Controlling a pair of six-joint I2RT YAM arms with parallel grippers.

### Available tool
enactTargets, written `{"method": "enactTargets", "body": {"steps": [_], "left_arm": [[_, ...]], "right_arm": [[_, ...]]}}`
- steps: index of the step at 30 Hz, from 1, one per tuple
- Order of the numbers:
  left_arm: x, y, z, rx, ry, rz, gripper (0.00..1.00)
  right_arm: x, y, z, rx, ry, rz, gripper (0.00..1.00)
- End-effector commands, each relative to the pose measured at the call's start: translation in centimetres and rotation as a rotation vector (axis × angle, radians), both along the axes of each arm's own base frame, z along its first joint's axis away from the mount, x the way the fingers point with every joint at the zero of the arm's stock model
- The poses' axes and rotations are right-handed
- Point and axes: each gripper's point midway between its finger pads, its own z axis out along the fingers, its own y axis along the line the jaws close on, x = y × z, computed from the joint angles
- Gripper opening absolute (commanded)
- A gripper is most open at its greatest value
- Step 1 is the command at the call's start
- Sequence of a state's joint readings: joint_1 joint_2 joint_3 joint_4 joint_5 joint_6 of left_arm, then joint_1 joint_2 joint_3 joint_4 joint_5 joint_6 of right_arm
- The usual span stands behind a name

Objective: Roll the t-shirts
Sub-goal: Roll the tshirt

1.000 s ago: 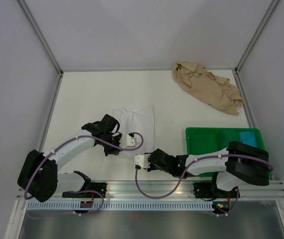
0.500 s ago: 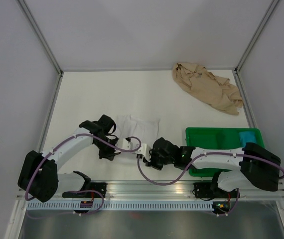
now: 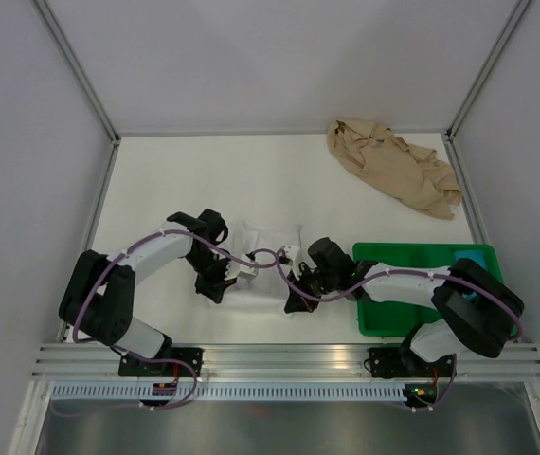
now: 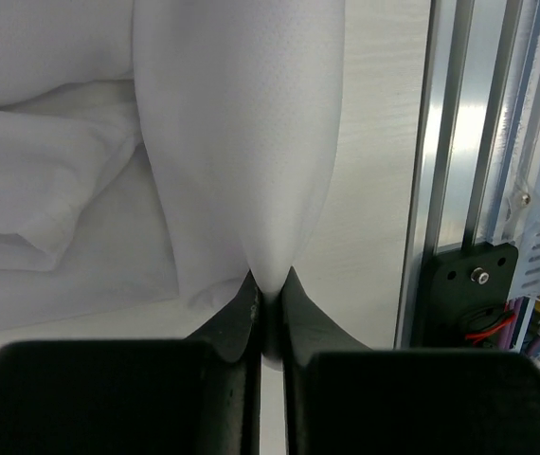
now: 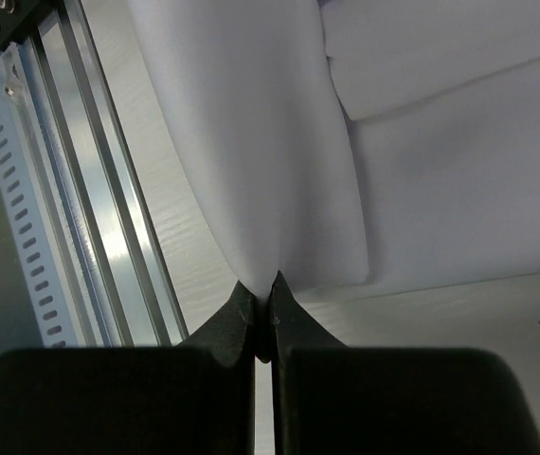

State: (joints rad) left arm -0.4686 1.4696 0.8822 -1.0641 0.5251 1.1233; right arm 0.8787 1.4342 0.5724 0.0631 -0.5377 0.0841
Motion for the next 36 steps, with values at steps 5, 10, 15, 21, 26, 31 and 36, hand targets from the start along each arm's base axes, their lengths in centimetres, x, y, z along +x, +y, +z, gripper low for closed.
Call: {"method": "enactTargets", "body": {"steps": [5,10,15,21,26,31,36], "left_arm": [[2.9,-0.3,-0.1,-0.015,-0.004,0.026,0.29],[2.5,-1.4,1.0,-0.091,0.003,0.063,0.55],[1.7,-1.9,0.8,-0.124,0.01,0.13,0.55],[0.4,-0.8,0.8,-0.091,0.017,0.139,0.02],[-2.2,0.0,1.3,-0.091,0.082,0.102,0.02],[-0.6,0.0,0.9,-0.097,0.065,0.162,0.05],[3.3,-0.3,-1.6,-0.019,0.094,0.314,0.05]], "right_arm": [[0.8,-1.0,-1.2,0.03,0.204,-0.074,0.0],[1.0,-0.6,-1.8,0.027,0.239,-0.083,0.0],[1.4,-0.5,-1.5,0.036,0.222,-0.096,0.0],[0.8,-1.2,-1.8,-0.009,0.273,-0.116,0.0],[-0.4,-0.9,-0.4,0.061,0.309,-0.093,0.0],[0.4,-0.8,0.7,0.059,0.255,-0.09,0.02],[2.0,-1.6,-2.0,-0.025,0.278,-0.161,0.29]]}}
